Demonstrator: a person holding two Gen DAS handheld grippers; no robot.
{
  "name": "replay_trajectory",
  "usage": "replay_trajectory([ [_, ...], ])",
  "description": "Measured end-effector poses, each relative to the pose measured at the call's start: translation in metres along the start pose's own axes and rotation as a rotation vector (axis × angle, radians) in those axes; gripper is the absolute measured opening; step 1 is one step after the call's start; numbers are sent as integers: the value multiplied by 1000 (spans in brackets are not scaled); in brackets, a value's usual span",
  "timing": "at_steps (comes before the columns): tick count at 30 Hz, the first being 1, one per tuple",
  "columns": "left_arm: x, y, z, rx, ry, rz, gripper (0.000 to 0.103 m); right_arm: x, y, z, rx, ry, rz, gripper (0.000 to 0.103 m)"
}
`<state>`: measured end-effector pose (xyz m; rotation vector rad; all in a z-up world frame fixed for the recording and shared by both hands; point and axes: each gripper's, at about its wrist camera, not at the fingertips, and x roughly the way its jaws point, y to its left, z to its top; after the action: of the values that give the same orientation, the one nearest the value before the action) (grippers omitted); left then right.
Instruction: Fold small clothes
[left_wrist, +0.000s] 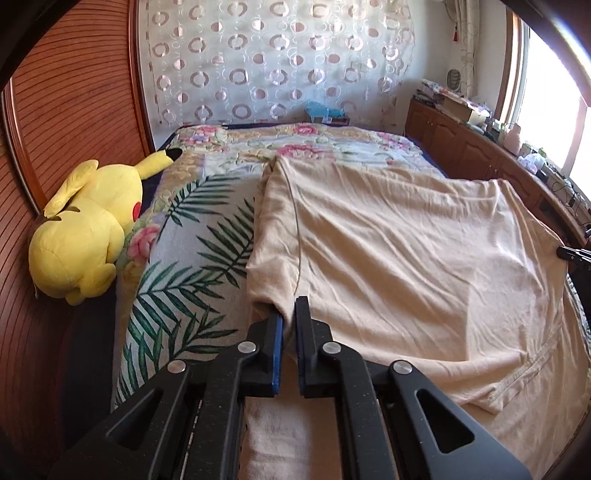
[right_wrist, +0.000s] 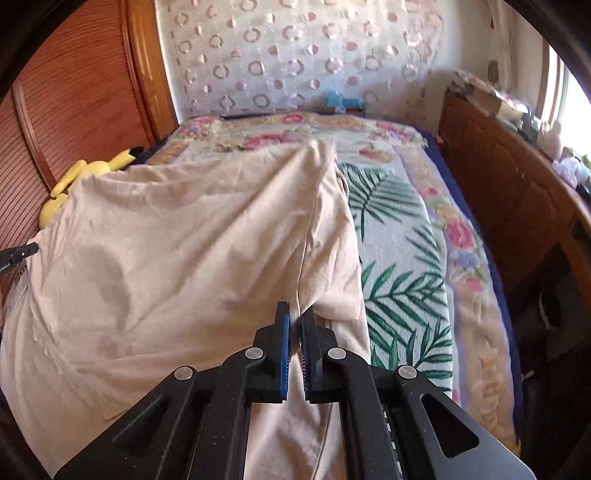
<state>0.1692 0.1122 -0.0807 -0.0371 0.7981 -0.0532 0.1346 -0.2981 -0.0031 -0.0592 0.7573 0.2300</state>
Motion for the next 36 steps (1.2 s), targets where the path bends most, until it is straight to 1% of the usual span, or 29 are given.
replay_trajectory([
  [3, -5, 1, 4, 2, -18, -8, 6, -17, 5, 1, -5, -69, 0, 5],
  [7, -12, 3, 9, -7, -36, -27, 4, -34, 7, 1, -12, -129, 11, 5],
  [11, -36, 6, 11, -26, -86, -57, 4, -51, 7, -4, -17, -168, 24, 5],
  [14, -59, 8, 5, -32, -123, -80, 4, -66, 4, -18, -24, -186, 39, 5],
  [16, -75, 9, -2, -37, -138, -87, 4, -76, -2, -32, -29, -192, 54, 5],
  [19, -95, 11, -16, -38, -156, -102, 4, -88, -1, -51, -43, -189, 70, 5],
  [23, -116, 15, -35, -42, -161, -112, 3, -108, -4, -72, -56, -181, 87, 5],
  [29, -146, 18, -55, -43, -163, -116, 4, -140, -13, -87, -51, -185, 121, 5],
  [31, -158, 20, -58, -44, -167, -105, 4, -155, -16, -92, -52, -193, 137, 5],
  [33, -163, 23, -63, -49, -162, -88, 3, -164, -17, -98, -62, -199, 119, 5],
  [36, -150, 29, -77, -70, -113, -45, 4, -155, -20, -107, -66, -160, 85, 5],
])
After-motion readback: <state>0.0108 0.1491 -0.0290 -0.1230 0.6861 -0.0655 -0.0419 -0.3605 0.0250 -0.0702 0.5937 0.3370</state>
